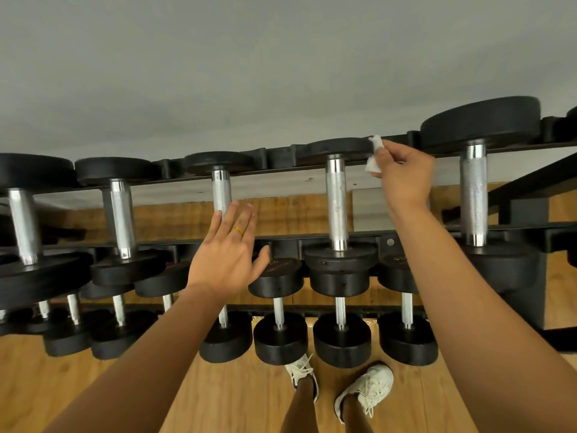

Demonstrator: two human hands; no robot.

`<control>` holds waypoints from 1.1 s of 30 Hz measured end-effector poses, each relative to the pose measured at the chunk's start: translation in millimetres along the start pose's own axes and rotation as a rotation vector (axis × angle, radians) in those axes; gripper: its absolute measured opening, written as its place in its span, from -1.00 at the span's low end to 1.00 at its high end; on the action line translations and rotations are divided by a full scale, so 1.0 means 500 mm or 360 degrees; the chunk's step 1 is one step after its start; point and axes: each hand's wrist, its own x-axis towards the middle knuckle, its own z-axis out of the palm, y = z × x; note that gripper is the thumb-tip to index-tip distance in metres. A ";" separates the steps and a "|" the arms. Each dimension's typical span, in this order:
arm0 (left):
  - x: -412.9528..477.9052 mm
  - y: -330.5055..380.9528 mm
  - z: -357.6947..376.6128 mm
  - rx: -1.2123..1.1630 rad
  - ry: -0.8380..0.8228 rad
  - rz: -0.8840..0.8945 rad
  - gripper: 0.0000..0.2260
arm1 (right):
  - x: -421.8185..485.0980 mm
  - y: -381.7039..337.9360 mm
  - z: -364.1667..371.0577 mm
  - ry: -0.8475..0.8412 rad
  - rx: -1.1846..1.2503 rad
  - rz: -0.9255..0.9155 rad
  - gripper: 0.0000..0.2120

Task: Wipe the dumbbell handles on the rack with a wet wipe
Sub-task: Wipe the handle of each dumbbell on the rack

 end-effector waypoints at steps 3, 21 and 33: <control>0.001 -0.002 0.003 0.0019 0.0033 0.0018 -0.36 | 0.000 0.000 -0.001 -0.0109 0.0055 0.0038 -0.72; 0.001 -0.007 0.016 0.0009 0.0097 0.0068 -0.38 | -0.024 -0.031 -0.024 -0.0172 0.0129 -0.0151 -0.75; -0.002 -0.009 0.018 -0.0019 0.0095 0.0088 -0.40 | -0.044 -0.064 -0.022 -0.0179 -0.0087 -0.0403 -0.80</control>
